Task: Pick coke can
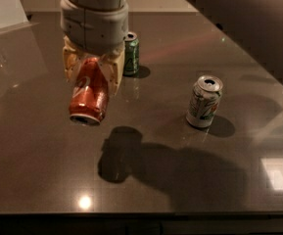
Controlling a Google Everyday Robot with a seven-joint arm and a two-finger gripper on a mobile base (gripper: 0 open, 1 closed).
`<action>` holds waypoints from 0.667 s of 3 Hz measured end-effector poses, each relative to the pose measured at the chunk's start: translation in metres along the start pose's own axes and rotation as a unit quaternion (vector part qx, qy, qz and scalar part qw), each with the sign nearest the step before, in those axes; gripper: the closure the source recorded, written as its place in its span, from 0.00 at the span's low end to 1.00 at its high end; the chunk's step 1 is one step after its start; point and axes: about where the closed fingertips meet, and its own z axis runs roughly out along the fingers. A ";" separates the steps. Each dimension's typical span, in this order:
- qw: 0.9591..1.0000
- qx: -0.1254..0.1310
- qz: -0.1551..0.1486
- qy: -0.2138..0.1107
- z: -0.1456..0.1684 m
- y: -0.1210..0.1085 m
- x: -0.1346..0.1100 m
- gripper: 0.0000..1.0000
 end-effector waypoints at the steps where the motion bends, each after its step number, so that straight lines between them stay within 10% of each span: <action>1: 0.999 0.049 0.021 0.003 -0.034 -0.018 0.021 1.00; 2: 0.997 0.076 0.021 0.016 -0.043 -0.029 0.027 1.00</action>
Offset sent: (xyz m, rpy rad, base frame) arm 0.0206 0.0049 0.0330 0.0866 -0.0169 -0.0375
